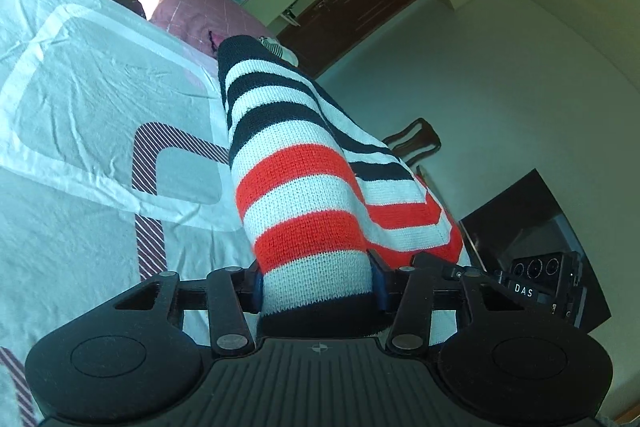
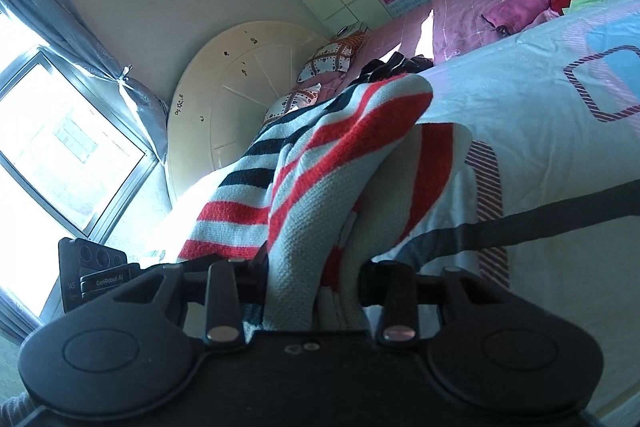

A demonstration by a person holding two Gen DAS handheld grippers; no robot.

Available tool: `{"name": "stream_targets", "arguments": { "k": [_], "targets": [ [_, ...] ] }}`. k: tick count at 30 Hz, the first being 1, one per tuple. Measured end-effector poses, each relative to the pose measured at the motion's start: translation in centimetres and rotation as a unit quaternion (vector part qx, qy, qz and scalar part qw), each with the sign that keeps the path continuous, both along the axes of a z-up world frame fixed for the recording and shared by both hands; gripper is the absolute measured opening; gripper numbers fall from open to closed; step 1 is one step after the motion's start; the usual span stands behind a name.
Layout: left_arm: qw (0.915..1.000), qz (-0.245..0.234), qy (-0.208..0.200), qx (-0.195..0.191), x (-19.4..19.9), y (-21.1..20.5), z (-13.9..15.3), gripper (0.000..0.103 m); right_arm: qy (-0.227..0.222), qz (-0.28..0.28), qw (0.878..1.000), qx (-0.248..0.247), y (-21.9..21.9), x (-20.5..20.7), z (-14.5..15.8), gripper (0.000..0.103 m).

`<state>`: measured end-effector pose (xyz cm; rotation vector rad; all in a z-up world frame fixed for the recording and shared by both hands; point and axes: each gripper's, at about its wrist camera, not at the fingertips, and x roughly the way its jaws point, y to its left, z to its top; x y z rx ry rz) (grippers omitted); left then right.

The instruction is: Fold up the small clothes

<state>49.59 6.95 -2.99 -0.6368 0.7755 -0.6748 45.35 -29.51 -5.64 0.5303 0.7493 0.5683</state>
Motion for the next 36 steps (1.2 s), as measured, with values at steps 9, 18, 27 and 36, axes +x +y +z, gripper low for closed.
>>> {"name": "stream_targets", "arguments": {
  "k": [9,18,27,36],
  "targets": [
    [0.9991,0.037,-0.016,0.015,-3.1,9.6,2.3,0.047,-0.007,0.027,1.0,0.015,8.2,0.2,0.5,0.037],
    [0.9956,0.088,0.005,0.033,-4.6,18.7,0.6,0.047,0.015,0.075,0.997,0.026,17.1,2.7,-1.5,0.037],
    [0.9869,0.112,0.104,0.05,-2.6,23.2,-7.3,0.053,0.11,0.086,0.99,0.004,23.4,5.4,-8.1,0.042],
    [0.988,0.103,0.066,0.094,-7.4,22.8,-4.7,0.073,0.114,0.055,0.992,0.028,19.4,0.9,-6.1,0.055]
  ]
}}
